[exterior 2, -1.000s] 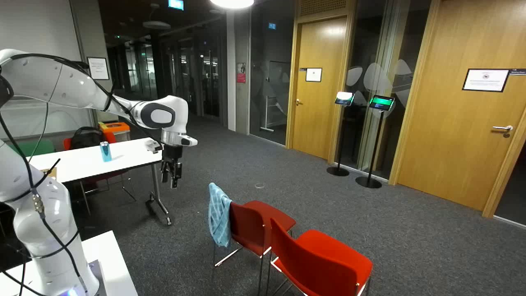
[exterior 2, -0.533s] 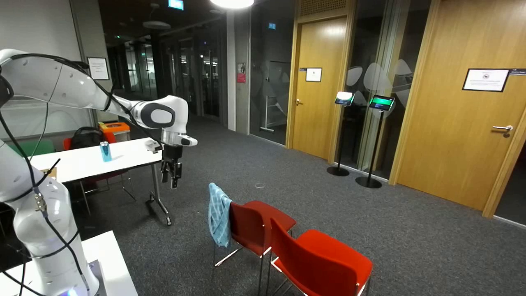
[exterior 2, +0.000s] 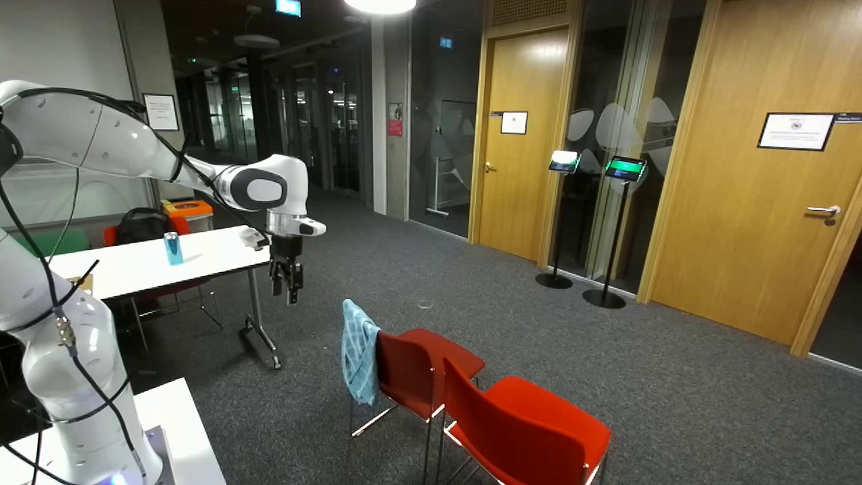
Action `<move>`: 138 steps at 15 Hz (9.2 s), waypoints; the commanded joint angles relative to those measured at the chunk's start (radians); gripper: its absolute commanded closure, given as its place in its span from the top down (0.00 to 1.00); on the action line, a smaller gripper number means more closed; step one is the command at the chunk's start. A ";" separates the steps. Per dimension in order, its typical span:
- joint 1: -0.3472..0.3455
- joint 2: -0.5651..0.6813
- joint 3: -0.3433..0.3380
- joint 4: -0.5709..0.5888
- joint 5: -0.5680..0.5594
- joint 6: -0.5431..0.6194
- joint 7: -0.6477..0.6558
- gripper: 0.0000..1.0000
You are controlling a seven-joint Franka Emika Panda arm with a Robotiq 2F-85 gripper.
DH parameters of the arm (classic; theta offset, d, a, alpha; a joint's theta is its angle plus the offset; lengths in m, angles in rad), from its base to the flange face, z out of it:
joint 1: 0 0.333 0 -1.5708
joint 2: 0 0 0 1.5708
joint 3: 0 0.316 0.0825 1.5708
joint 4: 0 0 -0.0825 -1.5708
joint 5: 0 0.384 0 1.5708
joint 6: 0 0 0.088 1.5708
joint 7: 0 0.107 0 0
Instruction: Move the cloth
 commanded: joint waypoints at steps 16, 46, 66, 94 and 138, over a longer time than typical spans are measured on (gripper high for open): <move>0.082 0.663 0.045 0.643 -0.092 0.444 0.242 1.00; 0.213 1.082 -0.008 0.978 -0.077 0.308 0.213 1.00; 0.176 1.370 -0.015 1.224 0.003 0.231 0.155 1.00; 0.131 1.495 -0.008 1.404 0.043 0.124 0.042 1.00; 0.131 1.198 -0.061 1.221 0.012 0.195 0.091 0.00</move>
